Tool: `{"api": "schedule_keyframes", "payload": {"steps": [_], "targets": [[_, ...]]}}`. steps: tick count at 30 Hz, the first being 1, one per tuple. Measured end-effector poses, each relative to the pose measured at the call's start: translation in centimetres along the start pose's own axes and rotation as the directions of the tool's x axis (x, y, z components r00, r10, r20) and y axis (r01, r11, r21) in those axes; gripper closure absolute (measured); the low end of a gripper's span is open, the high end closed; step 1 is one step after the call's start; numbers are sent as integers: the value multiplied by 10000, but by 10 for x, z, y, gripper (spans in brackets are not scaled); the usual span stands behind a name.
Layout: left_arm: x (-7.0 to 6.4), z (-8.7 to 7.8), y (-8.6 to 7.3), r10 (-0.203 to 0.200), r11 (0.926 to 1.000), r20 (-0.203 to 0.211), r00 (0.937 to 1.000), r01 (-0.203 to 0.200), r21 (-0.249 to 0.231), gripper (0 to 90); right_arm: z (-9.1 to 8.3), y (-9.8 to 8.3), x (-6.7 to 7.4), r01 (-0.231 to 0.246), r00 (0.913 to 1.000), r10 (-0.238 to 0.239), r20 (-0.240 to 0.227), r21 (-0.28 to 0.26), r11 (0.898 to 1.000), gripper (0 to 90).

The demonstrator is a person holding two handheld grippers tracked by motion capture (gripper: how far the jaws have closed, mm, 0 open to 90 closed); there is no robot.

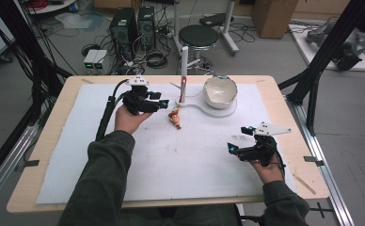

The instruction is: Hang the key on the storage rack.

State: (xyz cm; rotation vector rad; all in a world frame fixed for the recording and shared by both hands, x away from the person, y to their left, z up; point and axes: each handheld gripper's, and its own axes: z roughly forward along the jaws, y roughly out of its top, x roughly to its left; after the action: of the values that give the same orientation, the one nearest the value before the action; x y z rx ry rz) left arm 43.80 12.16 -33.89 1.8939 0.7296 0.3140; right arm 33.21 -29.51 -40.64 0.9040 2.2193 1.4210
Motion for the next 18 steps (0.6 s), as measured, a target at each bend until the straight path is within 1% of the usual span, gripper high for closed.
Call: {"api": "schedule_keyframes", "payload": {"steps": [3, 11, 13, 14, 18], "targets": [[-4, -2, 1, 161, 9999, 46, 9999, -161, 38, 460, -1, 0, 0, -10, 10000, 10, 10, 20, 10000, 96], [-10, -7, 2, 403, 9992, 144, 9991, -403, 42, 453, -2, 0, 1, -40, 10000, 40, 45, -6, 10000, 96], [-11, -9, 0, 415, 9991, 69, 9991, -414, -116, 452, -2, 0, 0, -11, 10000, 12, 76, -26, 10000, 96], [-10, -11, -2, 352, 9993, 59, 9994, -351, -137, 453, -2, 0, 0, -7, 10000, 7, 78, -30, 10000, 96], [-10, -15, -9, 319, 9995, 6, 9995, -319, -86, 447, -2, 0, 0, -46, 10000, 46, 72, -18, 10000, 96]]}}
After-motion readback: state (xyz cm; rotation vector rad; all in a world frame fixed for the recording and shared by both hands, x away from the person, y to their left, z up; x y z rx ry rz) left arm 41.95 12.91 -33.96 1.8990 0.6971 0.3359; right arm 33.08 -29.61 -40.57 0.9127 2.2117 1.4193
